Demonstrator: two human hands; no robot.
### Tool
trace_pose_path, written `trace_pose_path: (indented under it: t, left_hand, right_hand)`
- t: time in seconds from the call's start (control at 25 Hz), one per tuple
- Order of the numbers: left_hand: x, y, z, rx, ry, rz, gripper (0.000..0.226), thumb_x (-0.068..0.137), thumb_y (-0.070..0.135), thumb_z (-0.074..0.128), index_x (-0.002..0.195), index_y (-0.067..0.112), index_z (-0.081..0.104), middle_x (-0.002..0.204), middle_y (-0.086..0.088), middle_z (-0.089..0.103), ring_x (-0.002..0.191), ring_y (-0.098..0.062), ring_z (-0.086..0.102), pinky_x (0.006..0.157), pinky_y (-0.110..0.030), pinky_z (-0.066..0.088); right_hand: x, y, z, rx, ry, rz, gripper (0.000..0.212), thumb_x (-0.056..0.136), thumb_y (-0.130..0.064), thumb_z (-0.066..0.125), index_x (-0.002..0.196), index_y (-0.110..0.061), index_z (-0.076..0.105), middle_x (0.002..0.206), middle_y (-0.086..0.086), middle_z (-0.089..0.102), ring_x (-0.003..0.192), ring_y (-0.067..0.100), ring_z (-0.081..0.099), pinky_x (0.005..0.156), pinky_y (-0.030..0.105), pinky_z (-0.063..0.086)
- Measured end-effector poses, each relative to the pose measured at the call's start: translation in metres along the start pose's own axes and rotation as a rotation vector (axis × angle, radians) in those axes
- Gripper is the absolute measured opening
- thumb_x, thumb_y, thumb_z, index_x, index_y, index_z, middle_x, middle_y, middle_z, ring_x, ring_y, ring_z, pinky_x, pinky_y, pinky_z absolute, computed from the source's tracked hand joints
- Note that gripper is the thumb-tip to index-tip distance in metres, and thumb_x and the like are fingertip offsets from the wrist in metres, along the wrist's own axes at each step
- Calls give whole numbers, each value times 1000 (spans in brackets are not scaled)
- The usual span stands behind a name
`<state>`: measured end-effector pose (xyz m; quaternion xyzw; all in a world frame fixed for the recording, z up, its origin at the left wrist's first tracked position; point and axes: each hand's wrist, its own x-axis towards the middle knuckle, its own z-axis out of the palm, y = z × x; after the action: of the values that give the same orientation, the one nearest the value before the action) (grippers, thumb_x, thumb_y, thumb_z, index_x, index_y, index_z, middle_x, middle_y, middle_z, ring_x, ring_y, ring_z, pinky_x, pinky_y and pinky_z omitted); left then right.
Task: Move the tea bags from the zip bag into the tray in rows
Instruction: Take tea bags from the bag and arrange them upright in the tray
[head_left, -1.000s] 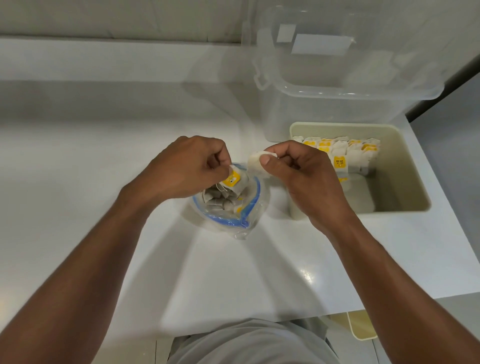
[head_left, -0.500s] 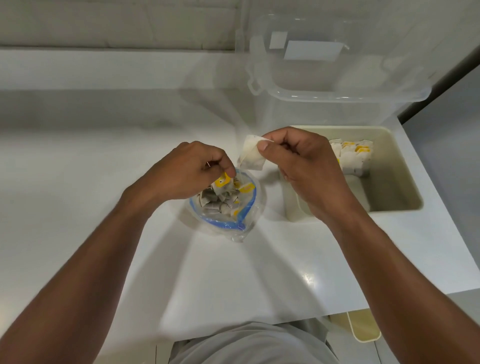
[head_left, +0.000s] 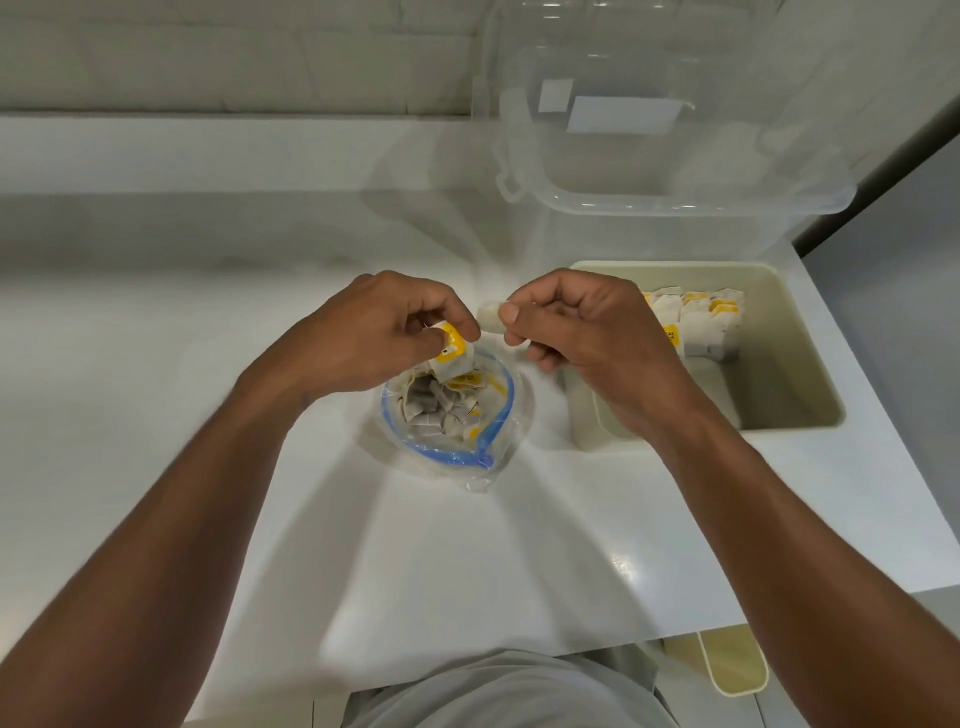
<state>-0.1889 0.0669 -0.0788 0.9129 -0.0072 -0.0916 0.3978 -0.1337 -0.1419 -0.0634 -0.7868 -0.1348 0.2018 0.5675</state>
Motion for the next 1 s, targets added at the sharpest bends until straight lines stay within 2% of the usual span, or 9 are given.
trace_pose_path:
  t: [0.16,0.32,0.52,0.68,0.8,0.88,1.0]
  left_hand:
    - [7,8,-8,-96,42,-14,23,89,20,73,99,37,62,84,9,73,71,-5,63,64,-24,46]
    - [11,21,-16,-256,28,-9,29,83,18,80,103,26,60,82,2,77,73,-10,67,67,-26,47]
    - [22,38,-23,-192,84,63,15,80,24,82,92,26,73,79,2,75,72,-9,65,69,-31,48]
    - [35,57,-19,-155,83,106,11,83,24,80,92,28,74,82,1,73,72,-14,63,65,-30,46]
    - [47,73,-9,-158,108,120,12,84,23,80,91,28,73,83,0,74,81,-30,67,71,-46,53]
    - [58,85,3,-174,99,128,12,84,21,79,91,28,73,82,-1,73,81,-31,68,77,-54,55]
    - [74,103,26,-166,77,128,14,85,16,78,90,27,72,80,0,73,75,-20,68,71,-40,54]
  right_hand:
    - [0,-13,-11,16,1,-60,12,81,-22,78,78,-12,73,61,2,65,50,6,51,50,18,42]
    - [5,-16,-21,-27,8,-103,11,82,-19,77,83,-8,74,50,-15,52,43,1,43,47,9,33]
    - [4,-24,-41,-24,53,-144,10,85,-17,74,84,-7,73,49,-17,54,43,0,47,47,7,34]
    - [5,-28,-68,-21,96,-195,10,85,-20,74,80,-11,72,46,-16,48,42,2,39,47,9,31]
    - [6,-25,-94,-38,102,-212,12,85,-23,75,78,-13,72,51,-14,50,44,2,38,47,12,31]
    - [7,-20,-115,-55,102,-216,13,86,-23,74,79,-11,73,50,-14,51,42,2,38,46,10,30]
    - [9,-5,-146,-140,94,-195,15,85,-27,75,83,-12,75,49,-14,51,44,2,38,47,12,32]
